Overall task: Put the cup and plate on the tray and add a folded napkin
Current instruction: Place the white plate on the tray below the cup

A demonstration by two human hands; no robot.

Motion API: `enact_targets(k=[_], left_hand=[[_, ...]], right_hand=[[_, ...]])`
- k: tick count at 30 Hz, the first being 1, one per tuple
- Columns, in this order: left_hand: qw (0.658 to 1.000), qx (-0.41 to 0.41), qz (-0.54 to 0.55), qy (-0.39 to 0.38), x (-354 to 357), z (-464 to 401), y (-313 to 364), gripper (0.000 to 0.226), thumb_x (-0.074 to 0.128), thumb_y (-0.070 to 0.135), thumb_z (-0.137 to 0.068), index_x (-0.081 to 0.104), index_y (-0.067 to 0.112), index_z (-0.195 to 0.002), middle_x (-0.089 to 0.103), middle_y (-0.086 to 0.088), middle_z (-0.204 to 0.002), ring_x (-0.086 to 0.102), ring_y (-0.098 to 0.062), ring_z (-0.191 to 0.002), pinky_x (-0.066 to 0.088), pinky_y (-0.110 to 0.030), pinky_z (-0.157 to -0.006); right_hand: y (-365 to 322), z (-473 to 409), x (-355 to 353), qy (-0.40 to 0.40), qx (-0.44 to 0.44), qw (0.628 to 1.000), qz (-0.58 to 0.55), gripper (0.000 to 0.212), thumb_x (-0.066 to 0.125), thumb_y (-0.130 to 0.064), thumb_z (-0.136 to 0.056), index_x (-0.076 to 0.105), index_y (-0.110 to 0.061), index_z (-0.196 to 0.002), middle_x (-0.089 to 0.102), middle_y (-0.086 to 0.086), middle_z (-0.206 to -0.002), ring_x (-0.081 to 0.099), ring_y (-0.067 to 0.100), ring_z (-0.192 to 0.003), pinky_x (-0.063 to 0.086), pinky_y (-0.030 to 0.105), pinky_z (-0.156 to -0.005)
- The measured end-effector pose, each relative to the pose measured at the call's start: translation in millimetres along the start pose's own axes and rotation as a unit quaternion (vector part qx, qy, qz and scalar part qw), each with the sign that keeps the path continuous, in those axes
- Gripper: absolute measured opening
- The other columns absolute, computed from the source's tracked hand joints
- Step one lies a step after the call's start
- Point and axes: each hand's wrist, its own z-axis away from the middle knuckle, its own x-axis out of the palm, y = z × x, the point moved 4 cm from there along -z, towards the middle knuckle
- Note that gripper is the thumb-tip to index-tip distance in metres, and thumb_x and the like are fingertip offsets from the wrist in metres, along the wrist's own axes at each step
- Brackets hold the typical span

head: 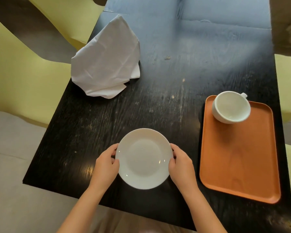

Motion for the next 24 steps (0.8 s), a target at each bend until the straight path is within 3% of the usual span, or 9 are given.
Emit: enact_targets(k=[3, 8, 11, 15, 20, 24], left_hand=[[1.0, -0.005, 0.023, -0.008, 12.8, 6.1, 12.5, 0.042, 0.062, 0.012, -0.086, 0.053, 0.029, -0.124, 0.061, 0.019, -0.094, 0.064, 0.0, -0.075, 0.049, -0.013, -0.055], [0.996, 0.02, 0.067, -0.053, 57.3, 15.9, 56.4, 0.041, 0.064, 0.013, -0.084, 0.055, 0.037, -0.116, 0.063, 0.014, -0.1, 0.062, 0.008, -0.083, 0.052, -0.011, -0.056], [0.992, 0.038, 0.084, -0.086, 91.4, 19.6, 83.6, 0.043, 0.065, 0.015, -0.083, 0.052, 0.045, -0.11, 0.06, 0.018, -0.1, 0.061, 0.011, -0.081, 0.05, -0.008, -0.055], [0.99, 0.049, 0.079, -0.102, 138.3, 22.0, 112.8, 0.045, 0.067, 0.017, -0.083, 0.055, 0.037, -0.121, 0.059, 0.018, -0.1, 0.064, 0.004, -0.079, 0.051, -0.011, -0.056], [0.99, 0.057, 0.062, -0.117, 173.8, 21.7, 130.5, 0.048, 0.067, 0.017, -0.083, 0.054, 0.033, -0.126, 0.062, 0.012, -0.101, 0.064, -0.007, -0.086, 0.058, -0.026, -0.071], [0.992, 0.063, 0.025, -0.107, 185.6, 22.3, 137.2, 0.048, 0.065, 0.018, -0.085, 0.052, 0.029, -0.129, 0.062, 0.006, -0.102, 0.062, -0.007, -0.084, 0.058, -0.033, -0.078]], right_hand=[[12.6, 3.1, -29.0, 0.007, 0.007, 0.998, -0.056, 0.035, 0.053, -0.01, -0.091, 0.056, -0.026, -0.121, 0.065, -0.012, -0.105, 0.059, 0.005, -0.099, 0.052, 0.027, -0.083], [46.6, 7.7, -98.6, 0.038, 0.029, 0.993, -0.112, 0.038, 0.057, -0.013, -0.087, 0.058, -0.044, -0.109, 0.061, -0.035, -0.085, 0.055, -0.016, -0.087, 0.046, 0.005, -0.059], [66.8, 8.6, -134.6, 0.068, 0.04, 0.991, -0.111, 0.033, 0.061, -0.021, -0.086, 0.055, -0.045, -0.109, 0.059, -0.033, -0.088, 0.051, -0.022, -0.087, 0.041, 0.005, -0.053], [104.2, 7.2, -171.8, 0.104, 0.071, 0.986, -0.113, 0.033, 0.062, -0.025, -0.086, 0.056, -0.037, -0.116, 0.055, -0.031, -0.093, 0.056, -0.005, -0.086, 0.041, 0.011, -0.062], [139.6, 2.5, -191.7, 0.116, 0.096, 0.981, -0.12, 0.032, 0.062, -0.023, -0.086, 0.058, -0.033, -0.117, 0.053, -0.031, -0.091, 0.052, -0.004, -0.085, 0.039, 0.012, -0.062], [154.1, -1.3, -195.8, 0.102, 0.106, 0.982, -0.118, 0.034, 0.058, -0.018, -0.089, 0.057, -0.031, -0.121, 0.055, -0.026, -0.093, 0.056, 0.007, -0.093, 0.05, 0.025, -0.075]])
